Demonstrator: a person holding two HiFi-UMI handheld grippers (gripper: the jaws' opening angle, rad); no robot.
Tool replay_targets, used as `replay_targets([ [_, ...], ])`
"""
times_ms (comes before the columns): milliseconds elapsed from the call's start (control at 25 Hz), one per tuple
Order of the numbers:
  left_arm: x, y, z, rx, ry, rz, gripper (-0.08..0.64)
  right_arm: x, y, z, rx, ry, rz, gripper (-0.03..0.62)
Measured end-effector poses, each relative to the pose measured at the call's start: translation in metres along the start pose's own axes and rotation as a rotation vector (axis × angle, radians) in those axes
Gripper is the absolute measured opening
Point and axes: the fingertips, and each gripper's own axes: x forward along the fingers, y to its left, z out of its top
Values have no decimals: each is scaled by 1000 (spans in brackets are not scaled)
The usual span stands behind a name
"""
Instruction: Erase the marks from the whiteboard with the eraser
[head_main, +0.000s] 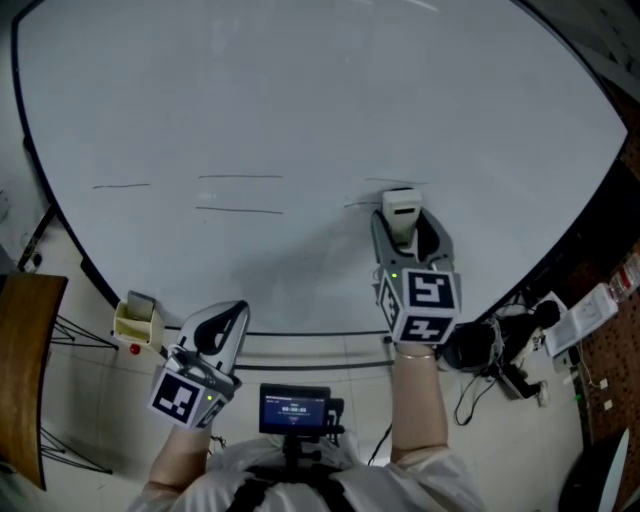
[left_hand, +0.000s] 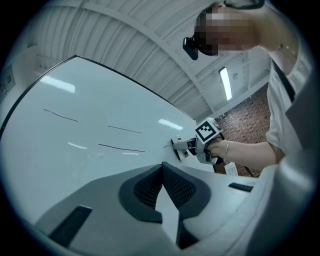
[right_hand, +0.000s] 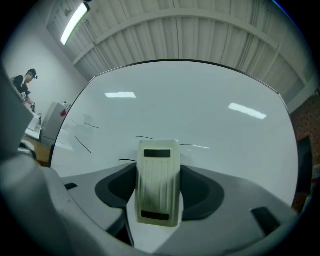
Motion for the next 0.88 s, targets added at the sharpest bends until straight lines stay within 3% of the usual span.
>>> replay_targets([
  [200, 19, 15, 6, 41, 42, 26, 6, 9, 79, 3, -117, 4, 73, 252],
  [360, 28, 14, -2, 36, 72, 39, 6, 11, 87, 0, -158, 14, 84, 253],
  [440, 31, 7, -8, 16, 74, 19, 6, 8, 70, -1, -122, 20, 81, 253],
  [560, 36, -5, -14, -7, 70, -17, 6, 0, 7, -11, -68, 44, -11, 253],
  [720, 41, -13, -18, -22, 71, -43, 6, -11, -82, -29, 97, 69, -117, 252],
  [880, 43, -18, -20, -25, 72, -56, 6, -9, -87, -9, 113, 45, -128, 252],
])
